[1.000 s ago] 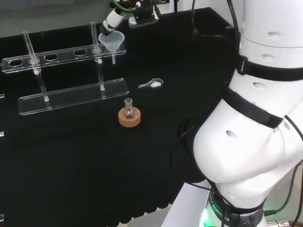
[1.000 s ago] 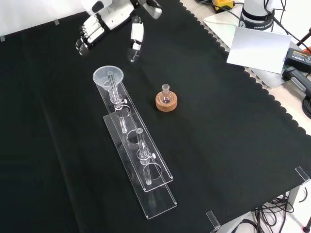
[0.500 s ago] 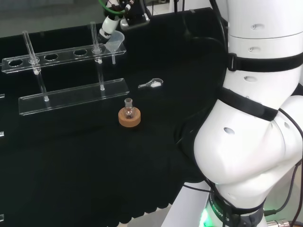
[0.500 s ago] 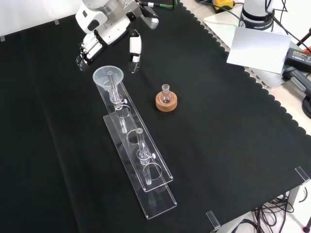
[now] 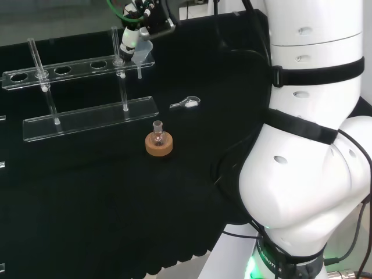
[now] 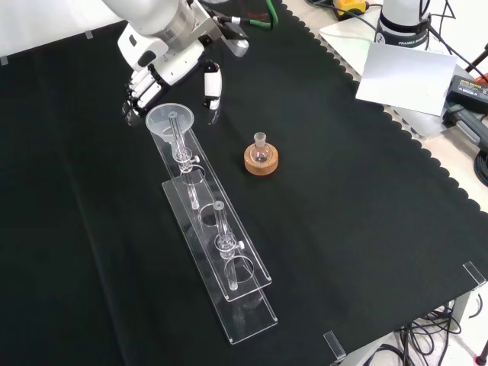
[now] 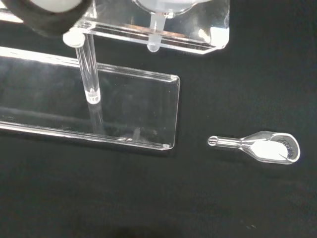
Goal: Pick up the funnel from the transparent funnel stand.
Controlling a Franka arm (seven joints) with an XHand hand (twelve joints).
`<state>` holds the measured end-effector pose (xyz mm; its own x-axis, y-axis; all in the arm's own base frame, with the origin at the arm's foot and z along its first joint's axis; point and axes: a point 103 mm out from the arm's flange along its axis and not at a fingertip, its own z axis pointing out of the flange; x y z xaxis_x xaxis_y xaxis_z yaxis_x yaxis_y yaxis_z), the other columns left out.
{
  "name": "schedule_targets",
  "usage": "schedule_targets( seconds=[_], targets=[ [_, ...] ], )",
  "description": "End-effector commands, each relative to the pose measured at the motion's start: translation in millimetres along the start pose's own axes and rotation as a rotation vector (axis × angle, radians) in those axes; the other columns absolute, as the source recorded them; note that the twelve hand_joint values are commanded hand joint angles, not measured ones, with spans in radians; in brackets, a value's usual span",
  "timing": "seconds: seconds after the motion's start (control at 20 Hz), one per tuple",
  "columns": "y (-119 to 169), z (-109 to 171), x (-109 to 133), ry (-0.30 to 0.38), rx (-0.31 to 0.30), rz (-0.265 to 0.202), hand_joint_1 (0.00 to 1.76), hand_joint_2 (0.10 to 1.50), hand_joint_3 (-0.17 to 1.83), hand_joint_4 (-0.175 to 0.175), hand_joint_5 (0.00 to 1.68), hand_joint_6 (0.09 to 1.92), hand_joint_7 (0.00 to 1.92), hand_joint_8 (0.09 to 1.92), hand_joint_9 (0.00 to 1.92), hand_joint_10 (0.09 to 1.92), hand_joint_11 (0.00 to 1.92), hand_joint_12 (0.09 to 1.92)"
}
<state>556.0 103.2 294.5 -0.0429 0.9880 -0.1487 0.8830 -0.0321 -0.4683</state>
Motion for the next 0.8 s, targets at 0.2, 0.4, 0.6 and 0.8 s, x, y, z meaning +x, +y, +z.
schedule_targets(
  seconds=[0.2,0.4,0.6,0.8],
  targets=[
    [6.0,4.2,0.6,-0.031,0.045,0.015,0.82,0.6,0.43,0.073,0.09,0.09,0.0,0.36,0.1,0.87,0.31,1.54],
    [7.2,4.6,2.9,-0.053,0.046,-0.002,0.84,0.57,0.48,0.073,0.12,0.09,0.0,0.42,0.13,0.87,0.32,1.54],
    [8.2,5.4,2.4,-0.06,0.02,-0.02,0.85,0.55,0.52,0.071,0.14,0.09,0.0,0.48,0.17,0.85,0.33,1.54],
    [9.3,6.7,-2.3,-0.053,0.01,-0.015,0.86,0.54,0.55,0.069,0.16,0.09,0.01,0.53,0.21,0.83,0.35,1.52]
  ],
)
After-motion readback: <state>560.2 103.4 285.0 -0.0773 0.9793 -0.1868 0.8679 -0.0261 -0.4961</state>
